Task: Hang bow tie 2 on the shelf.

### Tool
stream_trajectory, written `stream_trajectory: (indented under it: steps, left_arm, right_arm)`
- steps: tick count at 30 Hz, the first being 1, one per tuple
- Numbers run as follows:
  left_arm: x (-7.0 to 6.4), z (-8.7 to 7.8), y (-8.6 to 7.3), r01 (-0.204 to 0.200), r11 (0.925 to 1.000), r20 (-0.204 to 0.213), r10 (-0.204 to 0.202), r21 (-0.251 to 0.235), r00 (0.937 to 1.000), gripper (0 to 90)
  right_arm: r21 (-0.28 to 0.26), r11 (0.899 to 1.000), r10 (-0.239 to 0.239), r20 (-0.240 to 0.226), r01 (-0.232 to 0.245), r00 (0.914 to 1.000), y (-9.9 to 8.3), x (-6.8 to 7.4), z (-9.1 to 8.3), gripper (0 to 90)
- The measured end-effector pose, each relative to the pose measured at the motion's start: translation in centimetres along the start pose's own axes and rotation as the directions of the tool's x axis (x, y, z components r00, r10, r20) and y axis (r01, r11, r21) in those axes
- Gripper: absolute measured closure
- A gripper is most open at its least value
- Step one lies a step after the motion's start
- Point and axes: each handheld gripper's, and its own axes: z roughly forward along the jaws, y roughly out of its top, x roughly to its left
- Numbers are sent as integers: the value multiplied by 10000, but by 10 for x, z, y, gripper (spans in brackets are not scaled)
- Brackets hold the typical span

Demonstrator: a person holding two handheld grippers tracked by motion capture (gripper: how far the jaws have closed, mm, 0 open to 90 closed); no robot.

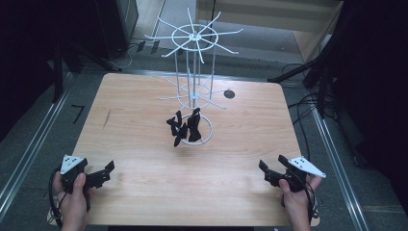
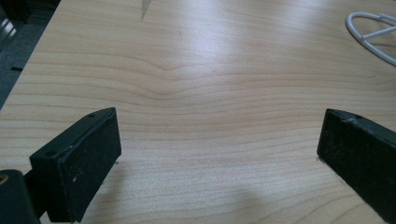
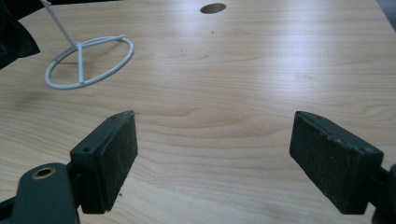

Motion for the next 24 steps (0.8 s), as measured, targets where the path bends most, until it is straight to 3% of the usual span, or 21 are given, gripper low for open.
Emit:
stream_trajectory:
  steps: [24]
  left_arm:
    - [1,0,0,26,10000,29,-26,5,10000,0]
  right_arm:
    - [-4,9979,649,903,-651,9938,-21,-40,-24,165]
